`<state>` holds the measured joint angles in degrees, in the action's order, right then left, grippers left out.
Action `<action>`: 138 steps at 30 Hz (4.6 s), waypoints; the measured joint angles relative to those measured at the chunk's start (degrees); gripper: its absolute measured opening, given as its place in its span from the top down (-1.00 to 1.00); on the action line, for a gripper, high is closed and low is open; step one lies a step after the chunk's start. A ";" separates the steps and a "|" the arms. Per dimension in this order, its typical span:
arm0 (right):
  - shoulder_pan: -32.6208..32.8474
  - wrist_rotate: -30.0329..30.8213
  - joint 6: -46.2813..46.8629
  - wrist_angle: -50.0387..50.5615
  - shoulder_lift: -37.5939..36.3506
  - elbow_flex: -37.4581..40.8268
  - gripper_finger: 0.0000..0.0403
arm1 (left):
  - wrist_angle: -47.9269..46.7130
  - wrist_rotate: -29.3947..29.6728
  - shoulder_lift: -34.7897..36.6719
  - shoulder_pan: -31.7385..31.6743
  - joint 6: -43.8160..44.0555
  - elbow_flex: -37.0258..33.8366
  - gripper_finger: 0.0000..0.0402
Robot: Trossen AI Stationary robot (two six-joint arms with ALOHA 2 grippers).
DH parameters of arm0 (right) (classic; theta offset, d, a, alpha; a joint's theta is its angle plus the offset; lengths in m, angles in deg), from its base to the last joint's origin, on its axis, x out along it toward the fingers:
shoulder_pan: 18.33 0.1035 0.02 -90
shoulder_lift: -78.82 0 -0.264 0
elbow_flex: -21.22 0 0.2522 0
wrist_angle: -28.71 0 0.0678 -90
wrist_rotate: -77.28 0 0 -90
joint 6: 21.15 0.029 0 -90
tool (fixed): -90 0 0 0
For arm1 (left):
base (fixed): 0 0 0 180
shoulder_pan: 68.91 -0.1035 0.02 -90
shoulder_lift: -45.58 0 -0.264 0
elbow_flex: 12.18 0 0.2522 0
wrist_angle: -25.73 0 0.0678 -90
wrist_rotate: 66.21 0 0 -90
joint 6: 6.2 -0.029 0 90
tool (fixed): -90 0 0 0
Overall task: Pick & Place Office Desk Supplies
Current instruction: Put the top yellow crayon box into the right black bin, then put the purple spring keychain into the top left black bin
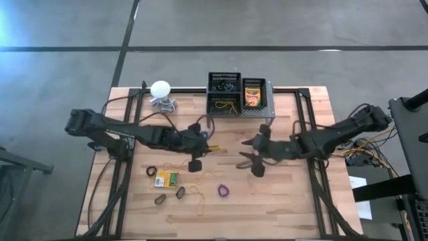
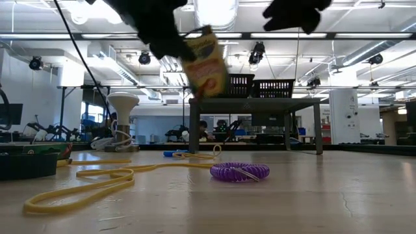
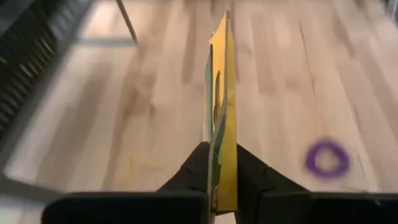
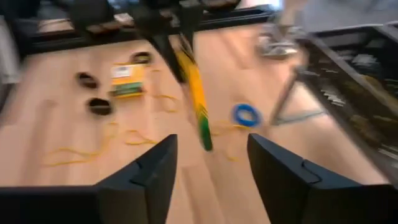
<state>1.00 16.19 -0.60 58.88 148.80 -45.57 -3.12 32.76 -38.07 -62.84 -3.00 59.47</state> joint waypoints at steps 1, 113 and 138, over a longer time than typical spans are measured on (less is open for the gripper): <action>-1.28 -3.47 -0.74 -0.60 0.70 -0.68 0.01 | -2.08 -0.23 -0.22 0.00 0.00 0.17 0.84; -73.87 -63.17 -35.39 27.95 17.32 -23.36 0.15 | 29.42 -15.41 -0.93 4.72 -1.97 -9.49 0.06; -64.94 -48.25 -35.86 19.25 11.73 -23.27 0.25 | 29.42 -14.55 -0.93 4.70 -2.76 -9.49 0.06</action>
<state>-63.94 -32.06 -36.46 78.13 160.53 -68.84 26.30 18.21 -39.00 -58.14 -5.76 49.98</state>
